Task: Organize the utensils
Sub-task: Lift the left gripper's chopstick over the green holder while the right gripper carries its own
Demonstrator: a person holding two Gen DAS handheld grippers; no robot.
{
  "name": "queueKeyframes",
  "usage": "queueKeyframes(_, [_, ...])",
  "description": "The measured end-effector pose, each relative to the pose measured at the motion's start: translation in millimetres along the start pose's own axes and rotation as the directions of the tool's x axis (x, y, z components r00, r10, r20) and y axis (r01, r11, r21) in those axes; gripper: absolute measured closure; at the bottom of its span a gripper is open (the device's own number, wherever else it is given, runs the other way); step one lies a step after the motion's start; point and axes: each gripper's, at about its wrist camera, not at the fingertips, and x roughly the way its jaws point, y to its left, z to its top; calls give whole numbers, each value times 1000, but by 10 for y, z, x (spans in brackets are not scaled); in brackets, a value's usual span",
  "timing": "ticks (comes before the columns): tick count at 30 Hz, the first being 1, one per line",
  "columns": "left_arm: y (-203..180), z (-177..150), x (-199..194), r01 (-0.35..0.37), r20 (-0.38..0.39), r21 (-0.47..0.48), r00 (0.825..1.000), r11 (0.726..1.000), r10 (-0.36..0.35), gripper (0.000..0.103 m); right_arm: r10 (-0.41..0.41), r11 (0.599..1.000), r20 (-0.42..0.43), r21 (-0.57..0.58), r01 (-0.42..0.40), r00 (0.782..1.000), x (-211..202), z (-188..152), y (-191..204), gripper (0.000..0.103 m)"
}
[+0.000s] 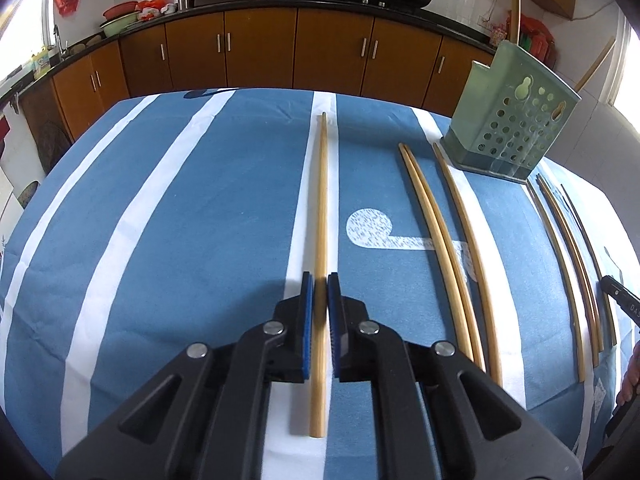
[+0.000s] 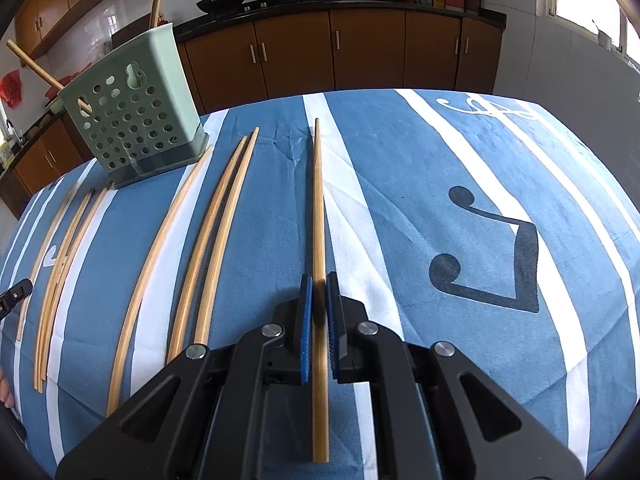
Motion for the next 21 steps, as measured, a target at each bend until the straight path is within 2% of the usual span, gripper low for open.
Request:
queueKeyframes(9, [6,-12,-3,7,-1,-1,1000,1000,-7,93,-3,1000,-1,-4,3,1000,-22,-23,11,95])
queueKeyframes(21, [-19,-183,-139,-6,-2,21,1000,1000,6,93,10,1000,-6,-11,-10,1000,-151,-168,5,95])
